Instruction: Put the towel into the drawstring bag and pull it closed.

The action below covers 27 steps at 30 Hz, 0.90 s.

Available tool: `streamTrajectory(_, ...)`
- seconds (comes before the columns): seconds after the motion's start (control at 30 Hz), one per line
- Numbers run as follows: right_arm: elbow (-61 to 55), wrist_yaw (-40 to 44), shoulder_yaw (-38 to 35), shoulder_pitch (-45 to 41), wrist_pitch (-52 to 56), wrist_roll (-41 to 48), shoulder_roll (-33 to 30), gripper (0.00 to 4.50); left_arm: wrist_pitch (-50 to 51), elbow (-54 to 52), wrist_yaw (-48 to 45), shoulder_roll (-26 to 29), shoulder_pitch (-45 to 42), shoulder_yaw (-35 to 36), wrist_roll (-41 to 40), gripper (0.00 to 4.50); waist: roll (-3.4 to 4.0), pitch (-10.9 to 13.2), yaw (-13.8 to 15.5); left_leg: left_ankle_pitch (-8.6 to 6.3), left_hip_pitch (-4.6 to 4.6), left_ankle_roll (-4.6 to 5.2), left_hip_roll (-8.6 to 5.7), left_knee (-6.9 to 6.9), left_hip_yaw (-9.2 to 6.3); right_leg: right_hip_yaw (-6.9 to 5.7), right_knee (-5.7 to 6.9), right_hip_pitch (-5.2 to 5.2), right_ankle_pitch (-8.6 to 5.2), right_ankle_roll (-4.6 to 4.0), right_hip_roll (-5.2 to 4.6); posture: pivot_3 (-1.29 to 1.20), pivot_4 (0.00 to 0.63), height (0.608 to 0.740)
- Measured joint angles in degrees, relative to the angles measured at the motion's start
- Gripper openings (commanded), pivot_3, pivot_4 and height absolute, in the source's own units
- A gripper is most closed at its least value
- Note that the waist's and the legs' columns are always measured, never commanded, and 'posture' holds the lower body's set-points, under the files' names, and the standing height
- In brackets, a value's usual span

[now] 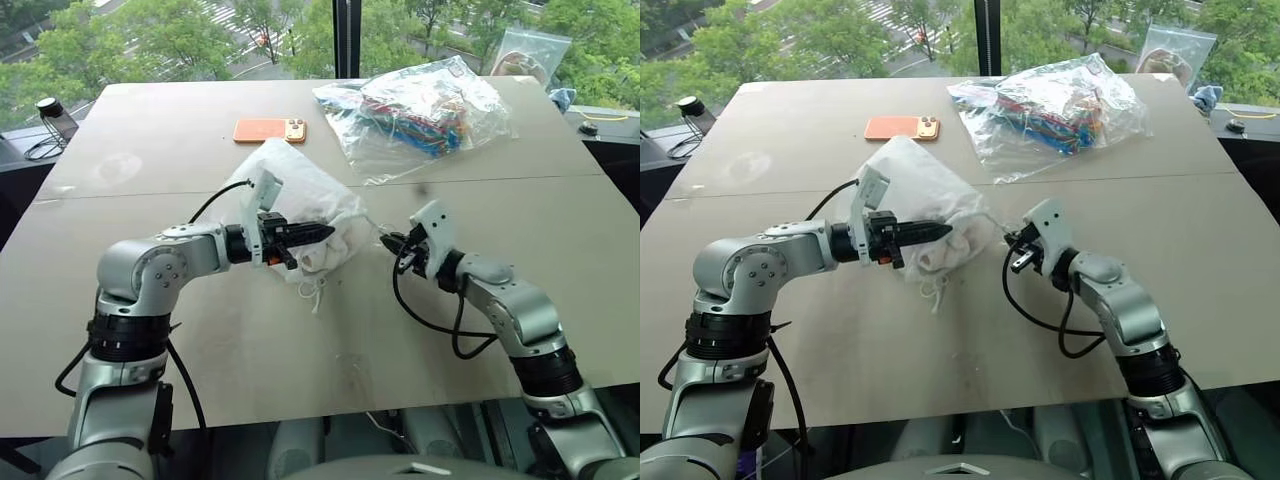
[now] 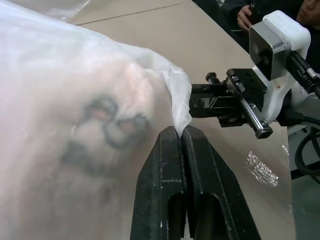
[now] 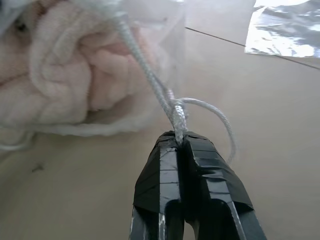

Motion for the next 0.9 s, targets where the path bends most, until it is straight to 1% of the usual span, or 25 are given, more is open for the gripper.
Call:
streamTrajectory(0.13,-4.3,-1.7,0.1,-0.8,2.1,-3.1,-3.2,0.04,-2.7,0.8,-2.6,1.0,-1.7,-1.8,2.3,0.0,0.01,0.0,0.0,0.0,-0.01,0.0,-0.01,-0.01,0.01,0.01,-0.01,-0.01,0.0,0.0,0.0,0.0,0.15,0.734)
streamTrajectory(0.2,-8.7,-1.5,-1.3,-0.1,6.3,-1.2,-3.3,0.0,-2.9,1.8,-5.3,2.0,-2.1,-1.9,2.3,0.57,0.01,0.0,-0.1,0.0,-0.01,0.0,0.01,-0.04,0.0,0.02,-0.01,-0.04,-0.01,-0.01,0.01,0.0,0.15,0.734)
streamTrajectory(0.23,-12.0,-0.6,-2.7,1.1,9.2,1.2,-3.4,0.0,-3.0,2.0,-6.1,2.1,-2.0,-1.0,1.9,0.83,0.01,0.0,-0.1,0.0,-0.03,0.0,0.01,-0.05,-0.04,-0.02,-0.01,-0.04,-0.01,-0.02,0.02,0.0,0.15,0.734)
streamTrajectory(0.3,-15.9,0.5,-3.8,2.1,12.5,4.3,-3.4,0.0,-3.6,2.0,-6.7,2.7,-1.6,1.1,1.5,1.76,0.0,0.0,-0.1,0.0,-0.03,0.0,0.02,-0.04,-0.01,-0.01,-0.02,-0.04,-0.02,-0.02,0.01,0.0,0.15,0.734)
streamTrajectory(0.33,-17.2,0.8,-4.1,2.3,13.8,5.7,-3.4,0.0,-4.2,1.9,-6.7,3.2,-1.1,2.2,1.6,2.13,0.0,0.0,-0.1,0.0,0.0,0.0,0.02,-0.04,0.02,0.03,-0.02,-0.04,-0.02,-0.01,0.01,0.0,0.15,0.734)
streamTrajectory(0.4,-19.1,0.7,-4.9,2.4,16.1,7.6,-3.2,0.0,-5.4,1.4,-6.6,4.6,3.4,5.7,1.8,3.19,0.01,0.0,-0.3,0.0,0.06,0.01,0.03,-0.05,0.08,0.08,0.0,-0.03,-0.02,-0.01,0.01,0.0,0.15,0.734)
streamTrajectory(0.43,-19.1,0.6,-5.0,2.4,16.3,7.8,-3.2,0.0,-5.4,1.5,-6.6,5.0,4.5,6.2,1.8,3.61,0.0,0.0,-0.3,0.0,0.05,0.01,0.03,-0.05,0.07,0.07,0.0,-0.04,-0.02,-0.02,0.01,0.0,0.15,0.734)
streamTrajectory(0.5,-19.3,0.3,-5.2,2.4,16.9,8.3,-3.2,0.0,-4.5,0.4,-8.3,7.5,10.0,7.9,1.0,4.45,0.0,0.0,-0.3,0.0,0.03,0.01,0.06,-0.07,0.06,0.05,0.0,-0.06,-0.03,-0.03,0.01,0.0,0.15,0.734)
streamTrajectory(0.53,-19.3,0.0,-5.0,2.3,17.2,8.5,-2.9,0.0,-4.4,-3.3,-9.9,9.9,16.3,9.3,0.7,4.45,-0.01,0.0,-0.4,-0.01,-0.01,0.0,0.08,-0.11,0.12,0.1,-0.03,-0.14,-0.02,-0.03,0.01,0.0,0.15,0.734)
streamTrajectory(0.57,-19.2,-0.2,-5.1,2.5,17.3,8.6,-2.9,0.0,-4.6,-6.0,-10.8,11.1,20.4,9.4,0.6,4.45,0.0,0.0,-0.4,-0.01,-0.01,0.0,0.06,-0.16,0.16,0.12,-0.03,-0.14,-0.03,-0.03,-0.04,0.0,0.15,0.734)
streamTrajectory(0.63,-19.1,-0.7,-5.3,2.4,17.4,8.7,-2.6,0.0,-6.5,-11.5,-12.2,11.8,27.7,8.6,1.7,4.45,0.02,0.0,0.3,0.0,-0.06,0.0,0.05,-0.16,0.12,0.06,-0.05,-0.17,-0.05,-0.05,-0.07,0.0,0.15,0.734)
streamTrajectory(0.73,-19.0,-0.8,-4.9,2.1,17.3,8.8,-2.2,0.0,-11.4,-14.3,-10.8,10.2,30.0,5.6,5.8,4.45,0.02,0.0,1.5,0.0,-0.04,0.0,0.03,-0.13,0.07,0.01,-0.06,-0.13,-0.17,-0.24,-0.07,0.0,0.15,0.734)
streamTrajectory(0.83,-18.4,-0.6,-4.6,1.9,17.0,8.8,-2.2,0.0,-16.1,-14.4,-5.7,5.2,28.8,0.3,11.8,4.45,0.02,0.0,1.7,0.0,0.03,0.0,0.01,0.05,0.06,0.0,-0.05,0.05,-0.19,-0.22,-0.07,0.0,0.15,0.734)
streamTrajectory(0.87,-17.9,-0.4,-4.4,1.7,16.9,8.8,-2.3,0.0,-18.0,-13.3,-2.4,2.3,27.1,-3.4,15.5,4.45,0.0,0.0,1.5,0.0,0.03,0.0,0.01,0.14,0.07,0.02,-0.01,0.07,-0.17,-0.22,-0.05,0.0,0.15,0.734)
streamTrajectory(0.9,-17.8,-0.4,-4.4,1.7,16.9,8.8,-2.3,0.0,-18.2,-13.3,-2.1,2.1,26.9,-3.6,15.8,4.45,-0.01,0.0,1.5,0.0,0.02,0.01,0.02,0.15,0.07,0.01,0.0,0.07,-0.16,-0.22,-0.04,0.0,0.15,0.734)
